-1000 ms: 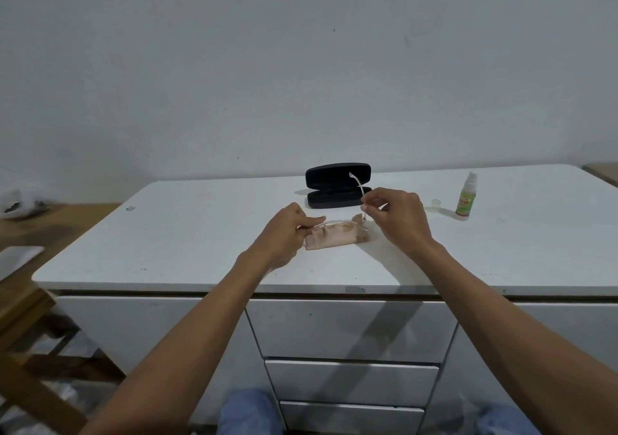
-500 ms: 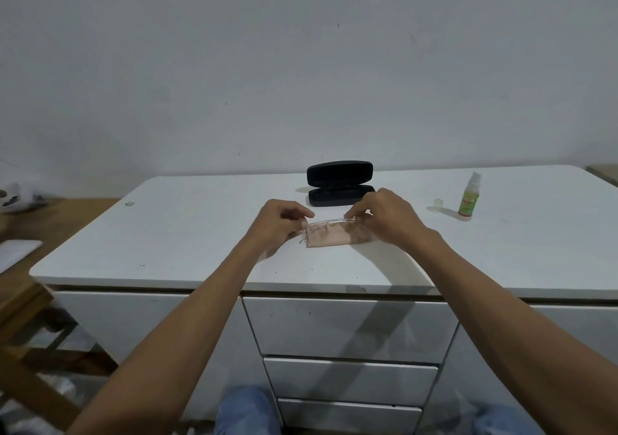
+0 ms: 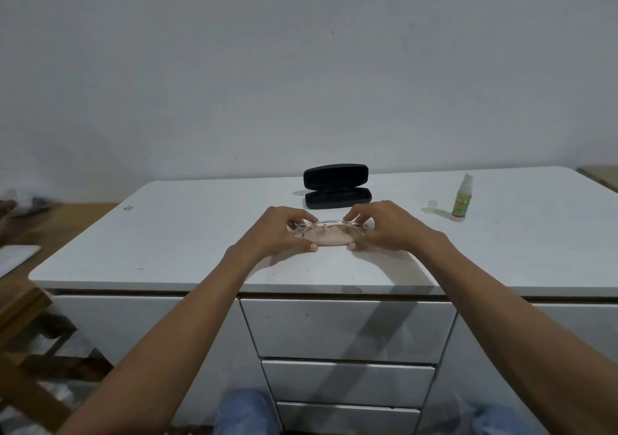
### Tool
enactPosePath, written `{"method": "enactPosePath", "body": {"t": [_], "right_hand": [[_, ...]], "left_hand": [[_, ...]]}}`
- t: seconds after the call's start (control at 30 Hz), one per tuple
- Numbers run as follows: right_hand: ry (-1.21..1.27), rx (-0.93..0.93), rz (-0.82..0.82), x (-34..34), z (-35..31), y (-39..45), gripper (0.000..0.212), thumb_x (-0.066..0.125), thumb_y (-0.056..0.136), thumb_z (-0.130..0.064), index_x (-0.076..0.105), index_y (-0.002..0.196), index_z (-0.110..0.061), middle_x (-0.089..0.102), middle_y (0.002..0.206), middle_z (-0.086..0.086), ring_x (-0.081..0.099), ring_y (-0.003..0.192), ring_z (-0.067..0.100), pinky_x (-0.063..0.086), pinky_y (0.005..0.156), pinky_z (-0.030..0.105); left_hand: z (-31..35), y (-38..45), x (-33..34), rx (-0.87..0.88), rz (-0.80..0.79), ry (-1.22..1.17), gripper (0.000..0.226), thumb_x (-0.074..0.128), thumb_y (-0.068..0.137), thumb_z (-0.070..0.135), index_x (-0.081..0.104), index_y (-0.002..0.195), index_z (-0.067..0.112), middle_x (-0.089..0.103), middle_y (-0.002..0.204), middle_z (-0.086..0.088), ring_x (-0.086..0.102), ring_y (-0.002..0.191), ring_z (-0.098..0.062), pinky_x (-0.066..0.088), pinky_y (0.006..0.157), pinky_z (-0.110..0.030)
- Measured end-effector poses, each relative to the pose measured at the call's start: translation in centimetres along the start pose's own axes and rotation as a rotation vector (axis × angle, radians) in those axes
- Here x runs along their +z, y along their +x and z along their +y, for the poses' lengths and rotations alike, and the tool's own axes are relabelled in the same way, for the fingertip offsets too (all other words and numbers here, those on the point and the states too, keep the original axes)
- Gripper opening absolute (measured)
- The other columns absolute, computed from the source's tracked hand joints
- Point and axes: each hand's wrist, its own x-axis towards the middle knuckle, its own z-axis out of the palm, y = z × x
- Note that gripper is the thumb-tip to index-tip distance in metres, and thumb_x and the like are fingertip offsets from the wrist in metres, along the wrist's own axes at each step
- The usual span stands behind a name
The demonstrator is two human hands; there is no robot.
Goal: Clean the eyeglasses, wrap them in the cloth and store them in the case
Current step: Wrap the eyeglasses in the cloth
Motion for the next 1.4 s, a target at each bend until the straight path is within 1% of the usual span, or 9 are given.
{"method": "enactPosePath", "body": {"t": [0.2,0.37,0.67,0.73,0.83,1.0,1.17,1.3,1.4], "right_hand": [[0.030,0.002,-0.050,-0.1,0.2,0.5,0.052,0.086,0.075,-0.044,0.065,0.122,-0.041,0.069,0.114,-0.004,0.062,0.103,0.016,0.046,0.087,0.030],[0.118,0.019,-0.057,0.0,0.7,1.0,0.050,0.089,0.070,-0.040,0.061,0.109,-0.051,0.067,0.112,-0.001,0.062,0.095,0.013,0.046,0.083,0.030],[0.119,-0.009,0.023,-0.3,1.1,1.4,0.048,0.088,0.073,-0.034,0.065,0.114,-0.043,0.067,0.106,-0.006,0.056,0.083,-0.002,0.042,0.072,0.025],[0.123,-0.013,0.077,-0.7,1.1,1.8,0.047,0.087,0.074,-0.029,0.068,0.117,-0.036,0.063,0.100,-0.013,0.060,0.089,0.001,0.045,0.073,0.024],[0.117,0.000,0.139,-1.5,1.3,3.1,0.050,0.084,0.074,-0.025,0.070,0.120,-0.034,0.067,0.103,-0.006,0.064,0.104,0.016,0.051,0.082,0.034],[0.131,0.022,0.226,-2.3,2.1,6.1,0.049,0.080,0.076,-0.028,0.068,0.123,-0.035,0.069,0.109,-0.001,0.064,0.095,0.020,0.054,0.083,0.040],[0.149,0.055,0.264,-2.1,3.0,8.7,0.053,0.080,0.074,-0.024,0.066,0.124,-0.036,0.067,0.111,-0.003,0.063,0.101,0.021,0.055,0.086,0.040],[0.172,0.052,0.266,-1.4,3.8,9.9,0.053,0.080,0.076,-0.020,0.067,0.126,-0.031,0.065,0.112,-0.003,0.059,0.090,0.018,0.052,0.081,0.035],[0.207,0.060,0.227,-1.5,4.0,10.7,0.056,0.083,0.074,-0.015,0.067,0.127,-0.027,0.066,0.119,0.000,0.062,0.105,0.020,0.054,0.087,0.035]], "left_hand": [[-0.1,0.0,0.0,-0.023,-0.003,-0.038,0.049,0.094,0.064,0.033,0.077,0.110,0.037,0.072,0.102,0.004,0.067,0.093,-0.013,0.053,0.083,-0.027],[-0.2,0.2,-0.2,-0.031,-0.015,-0.070,0.047,0.093,0.067,0.032,0.077,0.110,0.039,0.073,0.103,0.004,0.067,0.094,-0.012,0.053,0.084,-0.026],[-0.8,1.4,0.5,0.065,0.075,-0.029,0.047,0.086,0.065,0.036,0.078,0.112,0.035,0.073,0.098,0.008,0.064,0.085,-0.011,0.052,0.071,-0.027],[-0.9,2.4,0.4,0.088,0.096,-0.044,0.047,0.088,0.067,0.032,0.077,0.114,0.034,0.072,0.099,0.010,0.063,0.082,-0.016,0.048,0.069,-0.026],[-0.5,4.5,-0.1,0.106,0.125,-0.025,0.047,0.089,0.071,0.028,0.076,0.116,0.032,0.072,0.103,0.006,0.061,0.075,-0.019,0.048,0.069,-0.027],[-0.2,8.6,-0.2,0.115,0.172,-0.045,0.047,0.090,0.070,0.029,0.076,0.115,0.033,0.069,0.099,0.004,0.053,0.062,0.011,0.042,0.069,-0.025],[-1.1,11.6,0.7,0.090,0.192,-0.055,0.051,0.088,0.071,0.027,0.074,0.120,0.031,0.069,0.104,0.000,0.052,0.069,0.002,0.044,0.074,-0.026],[-2.1,12.1,2.0,0.043,0.224,-0.171,0.050,0.088,0.073,0.018,0.073,0.120,0.028,0.066,0.108,0.001,0.053,0.071,-0.001,0.042,0.061,-0.009],[-2.5,12.3,2.5,0.048,0.239,-0.171,0.049,0.087,0.074,0.017,0.073,0.120,0.028,0.066,0.109,0.002,0.053,0.071,0.001,0.040,0.061,-0.004]]}}
